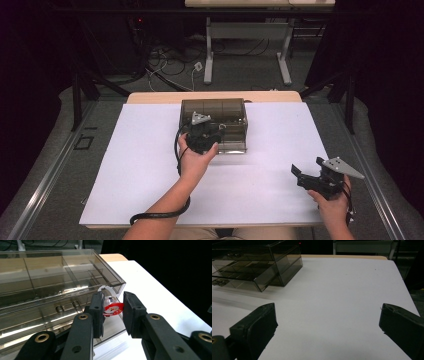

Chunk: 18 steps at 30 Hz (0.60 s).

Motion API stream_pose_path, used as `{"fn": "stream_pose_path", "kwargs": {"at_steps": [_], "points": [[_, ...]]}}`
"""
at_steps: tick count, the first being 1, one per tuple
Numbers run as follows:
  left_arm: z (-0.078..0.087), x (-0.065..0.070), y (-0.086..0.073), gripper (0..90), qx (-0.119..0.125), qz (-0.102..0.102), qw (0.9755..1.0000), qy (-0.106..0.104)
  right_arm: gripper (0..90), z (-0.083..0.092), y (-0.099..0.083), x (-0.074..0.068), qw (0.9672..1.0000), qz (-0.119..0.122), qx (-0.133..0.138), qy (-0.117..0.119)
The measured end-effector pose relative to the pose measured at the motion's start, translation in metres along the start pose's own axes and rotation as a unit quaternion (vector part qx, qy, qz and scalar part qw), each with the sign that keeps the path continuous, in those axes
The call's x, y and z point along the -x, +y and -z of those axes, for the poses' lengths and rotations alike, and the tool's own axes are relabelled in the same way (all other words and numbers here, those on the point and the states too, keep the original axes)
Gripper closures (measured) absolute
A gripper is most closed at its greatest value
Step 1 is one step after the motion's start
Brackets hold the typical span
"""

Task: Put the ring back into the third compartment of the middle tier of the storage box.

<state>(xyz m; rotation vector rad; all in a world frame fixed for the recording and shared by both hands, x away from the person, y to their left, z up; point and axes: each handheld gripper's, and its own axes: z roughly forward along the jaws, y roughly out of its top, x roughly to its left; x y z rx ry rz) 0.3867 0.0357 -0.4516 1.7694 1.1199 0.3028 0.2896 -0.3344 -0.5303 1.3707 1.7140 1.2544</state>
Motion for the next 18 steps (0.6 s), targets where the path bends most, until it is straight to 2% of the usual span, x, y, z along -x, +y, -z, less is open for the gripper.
{"fn": "stream_pose_path", "kwargs": {"at_steps": [18], "points": [[-0.018, 0.004, -0.008, 70.9, -0.008, 0.007, 0.9999, -0.007, 1.1, -0.001, 0.0, -0.001, 1.0, -0.001, -0.001, 0.002]]}}
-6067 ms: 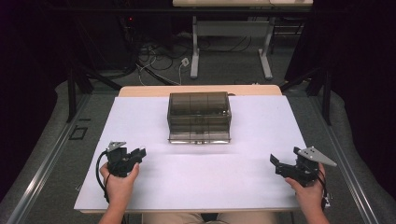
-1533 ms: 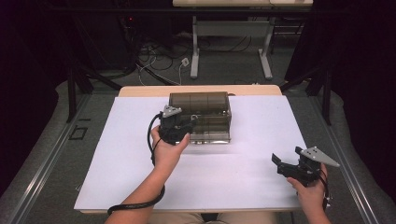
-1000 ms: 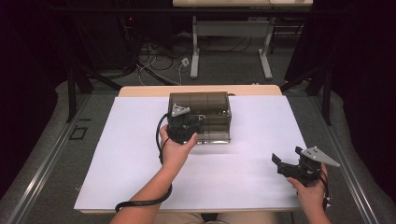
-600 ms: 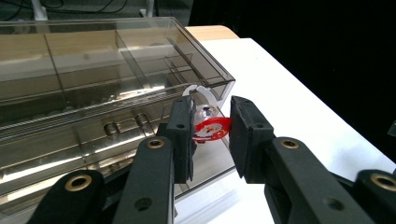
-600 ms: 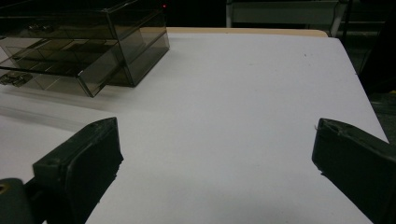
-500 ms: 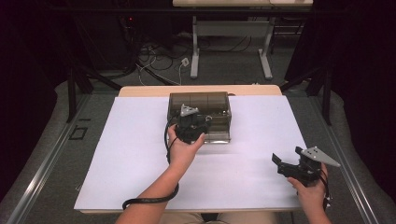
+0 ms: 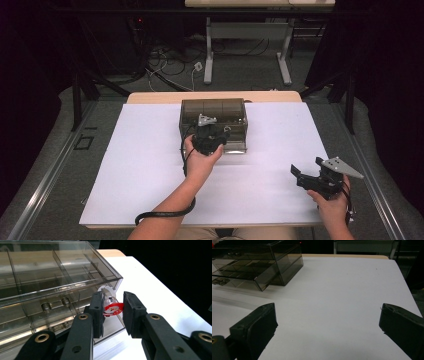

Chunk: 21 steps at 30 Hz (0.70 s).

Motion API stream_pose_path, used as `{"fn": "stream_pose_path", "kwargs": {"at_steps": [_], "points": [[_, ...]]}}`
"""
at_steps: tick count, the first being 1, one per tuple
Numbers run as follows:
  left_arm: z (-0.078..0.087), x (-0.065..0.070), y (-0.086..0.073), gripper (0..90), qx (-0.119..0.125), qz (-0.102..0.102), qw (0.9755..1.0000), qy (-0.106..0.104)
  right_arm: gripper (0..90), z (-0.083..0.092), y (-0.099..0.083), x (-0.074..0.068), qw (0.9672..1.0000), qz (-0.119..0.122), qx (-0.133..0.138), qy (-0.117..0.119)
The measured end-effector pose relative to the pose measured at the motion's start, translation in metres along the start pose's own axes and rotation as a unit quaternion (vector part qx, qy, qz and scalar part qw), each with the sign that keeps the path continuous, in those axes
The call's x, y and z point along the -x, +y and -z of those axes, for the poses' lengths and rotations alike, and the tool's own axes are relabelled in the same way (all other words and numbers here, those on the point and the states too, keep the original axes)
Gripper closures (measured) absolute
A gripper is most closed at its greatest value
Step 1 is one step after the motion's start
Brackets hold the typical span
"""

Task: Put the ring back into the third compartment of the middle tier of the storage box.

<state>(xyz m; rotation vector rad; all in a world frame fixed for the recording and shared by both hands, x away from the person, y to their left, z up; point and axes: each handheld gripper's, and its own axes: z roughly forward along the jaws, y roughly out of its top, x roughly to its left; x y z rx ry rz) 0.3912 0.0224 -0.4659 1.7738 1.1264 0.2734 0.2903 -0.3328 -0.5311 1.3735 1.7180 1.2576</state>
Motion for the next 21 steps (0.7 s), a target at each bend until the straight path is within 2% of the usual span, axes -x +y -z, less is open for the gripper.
{"fn": "stream_pose_path", "kwargs": {"at_steps": [16, 21], "points": [[-0.015, 0.0, -0.008, 70.9, -0.013, 0.004, 0.9999, -0.002, 1.1, 0.0, 0.0, 0.002, 1.0, 0.0, 0.0, -0.002], [-0.019, 0.002, -0.011, 70.9, -0.012, 0.004, 0.9999, -0.002, 1.1, -0.003, 0.0, 0.0, 1.0, 0.002, 0.003, 0.005]]}}
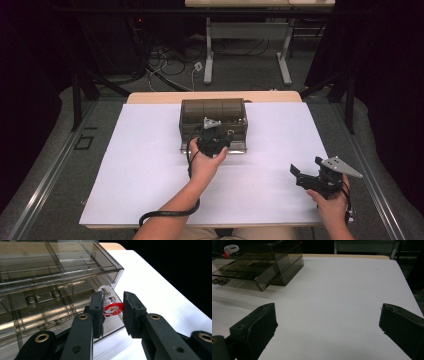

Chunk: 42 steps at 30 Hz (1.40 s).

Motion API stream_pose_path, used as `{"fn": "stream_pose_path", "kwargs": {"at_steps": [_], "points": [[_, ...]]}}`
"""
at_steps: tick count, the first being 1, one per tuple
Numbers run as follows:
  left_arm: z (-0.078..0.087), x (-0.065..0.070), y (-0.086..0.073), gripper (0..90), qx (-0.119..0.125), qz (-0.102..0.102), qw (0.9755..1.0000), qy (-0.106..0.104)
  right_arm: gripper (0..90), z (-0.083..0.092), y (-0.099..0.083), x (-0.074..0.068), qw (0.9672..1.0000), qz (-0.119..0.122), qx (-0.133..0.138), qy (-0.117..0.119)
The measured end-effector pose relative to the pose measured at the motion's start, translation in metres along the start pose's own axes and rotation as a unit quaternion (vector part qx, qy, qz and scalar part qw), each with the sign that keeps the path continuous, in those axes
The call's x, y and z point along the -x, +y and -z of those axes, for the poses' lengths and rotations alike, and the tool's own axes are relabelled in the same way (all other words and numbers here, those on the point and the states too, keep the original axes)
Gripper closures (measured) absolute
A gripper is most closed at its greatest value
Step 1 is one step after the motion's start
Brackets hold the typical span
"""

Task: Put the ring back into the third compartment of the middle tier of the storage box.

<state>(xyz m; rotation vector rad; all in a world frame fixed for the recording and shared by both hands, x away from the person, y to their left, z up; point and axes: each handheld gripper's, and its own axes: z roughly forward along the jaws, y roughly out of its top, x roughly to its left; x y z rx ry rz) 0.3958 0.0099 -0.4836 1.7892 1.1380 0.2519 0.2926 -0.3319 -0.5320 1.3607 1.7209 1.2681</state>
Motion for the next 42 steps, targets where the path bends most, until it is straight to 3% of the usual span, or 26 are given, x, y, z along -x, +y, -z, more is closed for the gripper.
{"fn": "stream_pose_path", "kwargs": {"at_steps": [9, 11, 20, 42], "points": [[-0.008, -0.001, -0.006, 70.9, -0.016, -0.005, 0.9999, 0.003, 1.1, 0.001, 0.0, 0.001, 1.0, 0.0, -0.005, 0.001], [-0.01, 0.0, -0.008, 70.9, -0.013, 0.004, 0.9999, 0.004, 1.1, 0.001, 0.0, 0.002, 1.0, 0.0, 0.0, 0.0], [-0.019, 0.001, -0.012, 70.9, -0.025, -0.006, 0.9996, 0.01, 1.1, 0.002, 0.0, 0.002, 1.0, -0.001, 0.0, -0.001], [-0.03, -0.003, -0.02, 70.5, -0.041, 0.005, 0.999, 0.016, 1.1, 0.001, 0.0, 0.002, 1.0, -0.002, -0.003, 0.003]]}}
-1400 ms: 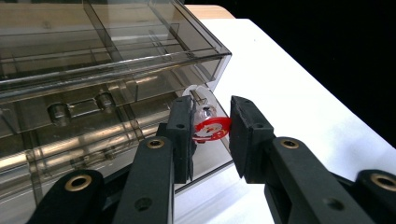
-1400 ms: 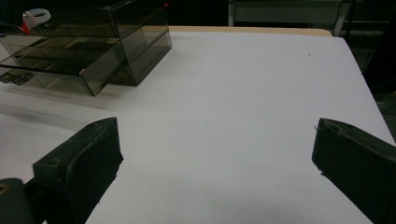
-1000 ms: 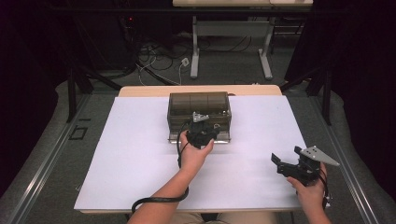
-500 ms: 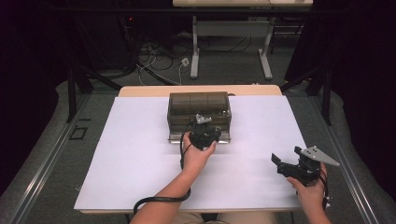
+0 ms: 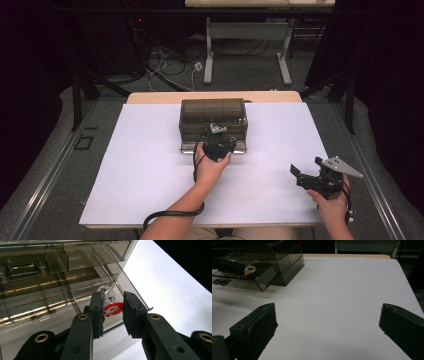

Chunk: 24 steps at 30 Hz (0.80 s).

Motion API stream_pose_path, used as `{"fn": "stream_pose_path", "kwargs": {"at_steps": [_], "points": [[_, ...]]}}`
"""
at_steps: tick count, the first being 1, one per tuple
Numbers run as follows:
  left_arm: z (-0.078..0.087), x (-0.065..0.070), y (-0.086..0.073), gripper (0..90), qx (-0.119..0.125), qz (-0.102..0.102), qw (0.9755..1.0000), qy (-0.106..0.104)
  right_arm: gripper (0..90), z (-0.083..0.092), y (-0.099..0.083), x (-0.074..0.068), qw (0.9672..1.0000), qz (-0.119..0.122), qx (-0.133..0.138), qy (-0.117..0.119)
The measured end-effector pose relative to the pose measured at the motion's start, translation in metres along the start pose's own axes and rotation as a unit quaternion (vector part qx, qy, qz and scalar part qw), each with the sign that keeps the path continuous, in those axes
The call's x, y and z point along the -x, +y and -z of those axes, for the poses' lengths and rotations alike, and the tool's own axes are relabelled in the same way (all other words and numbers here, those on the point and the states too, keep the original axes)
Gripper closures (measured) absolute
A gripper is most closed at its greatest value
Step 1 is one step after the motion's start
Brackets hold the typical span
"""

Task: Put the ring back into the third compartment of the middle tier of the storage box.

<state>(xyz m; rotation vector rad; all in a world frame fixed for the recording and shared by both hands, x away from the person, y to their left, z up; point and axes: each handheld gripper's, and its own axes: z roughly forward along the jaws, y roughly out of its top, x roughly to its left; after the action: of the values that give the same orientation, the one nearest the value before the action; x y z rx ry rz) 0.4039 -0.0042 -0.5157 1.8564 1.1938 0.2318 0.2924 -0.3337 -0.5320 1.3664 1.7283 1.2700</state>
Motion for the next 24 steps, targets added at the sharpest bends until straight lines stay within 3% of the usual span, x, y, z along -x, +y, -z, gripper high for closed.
{"fn": "stream_pose_path", "kwargs": {"at_steps": [9, 24], "points": [[-0.001, 0.001, 0.0, 69.6, -0.003, 0.002, 1.0, 0.002, 1.1, 0.0, 0.0, 0.0, 1.0, -0.003, -0.002, -0.001], [0.01, -0.003, 0.002, 57.8, 0.008, 0.015, 0.9998, -0.003, 1.1, 0.0, 0.0, 0.0, 1.0, 0.002, -0.003, 0.0]]}}
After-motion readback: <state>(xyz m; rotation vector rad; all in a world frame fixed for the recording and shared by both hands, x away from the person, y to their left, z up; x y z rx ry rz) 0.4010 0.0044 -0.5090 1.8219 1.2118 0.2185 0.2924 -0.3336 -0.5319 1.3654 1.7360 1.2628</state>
